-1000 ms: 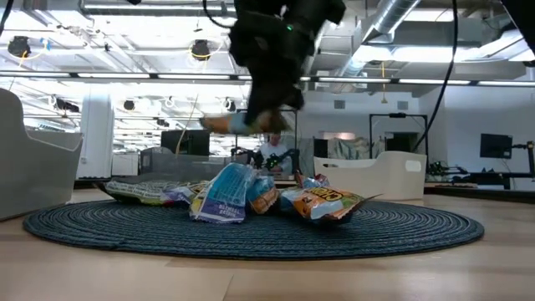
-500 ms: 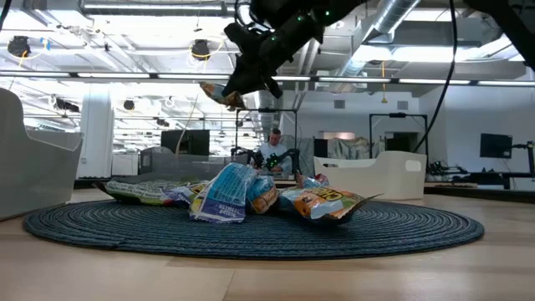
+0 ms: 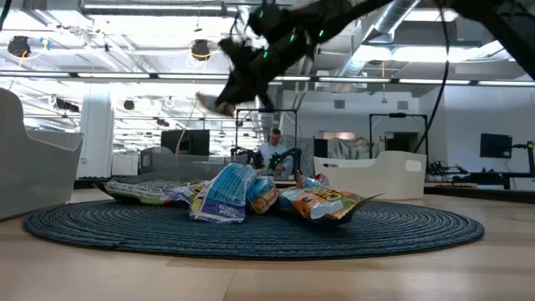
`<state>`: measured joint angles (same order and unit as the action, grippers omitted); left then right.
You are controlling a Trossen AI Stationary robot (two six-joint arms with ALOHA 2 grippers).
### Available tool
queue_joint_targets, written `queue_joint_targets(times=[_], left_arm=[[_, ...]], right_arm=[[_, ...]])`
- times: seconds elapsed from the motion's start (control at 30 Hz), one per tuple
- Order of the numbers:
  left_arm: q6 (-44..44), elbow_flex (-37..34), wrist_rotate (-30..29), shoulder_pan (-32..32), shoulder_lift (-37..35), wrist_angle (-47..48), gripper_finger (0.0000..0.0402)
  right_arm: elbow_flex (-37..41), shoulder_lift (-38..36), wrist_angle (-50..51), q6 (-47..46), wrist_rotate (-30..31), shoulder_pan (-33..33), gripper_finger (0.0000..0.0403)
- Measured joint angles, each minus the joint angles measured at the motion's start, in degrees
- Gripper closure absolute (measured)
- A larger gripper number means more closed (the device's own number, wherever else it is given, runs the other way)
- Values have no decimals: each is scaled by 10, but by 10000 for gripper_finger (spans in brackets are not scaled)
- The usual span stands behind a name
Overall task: Pick and place Granola Bars by type
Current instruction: Put the yellow granola bar into the black bin
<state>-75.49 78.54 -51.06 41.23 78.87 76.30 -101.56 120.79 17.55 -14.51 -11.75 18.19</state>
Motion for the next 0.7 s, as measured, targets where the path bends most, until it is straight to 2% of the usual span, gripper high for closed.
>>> queue_joint_targets(times=[0.13,0.47,0.57,0.7], left_arm=[[-17,0,-4,0,0,-3,263],[-24,0,8,0,0,-3,263],[-24,0,9,0,0,-3,263],[-23,0,11,0,0,-3,263]], right_arm=[[-18,38,25,-36,-7,7,395],[-99,85,11,-15,-13,9,381],[-117,101,17,-6,-23,9,364],[-124,110,20,2,-31,7,318]])
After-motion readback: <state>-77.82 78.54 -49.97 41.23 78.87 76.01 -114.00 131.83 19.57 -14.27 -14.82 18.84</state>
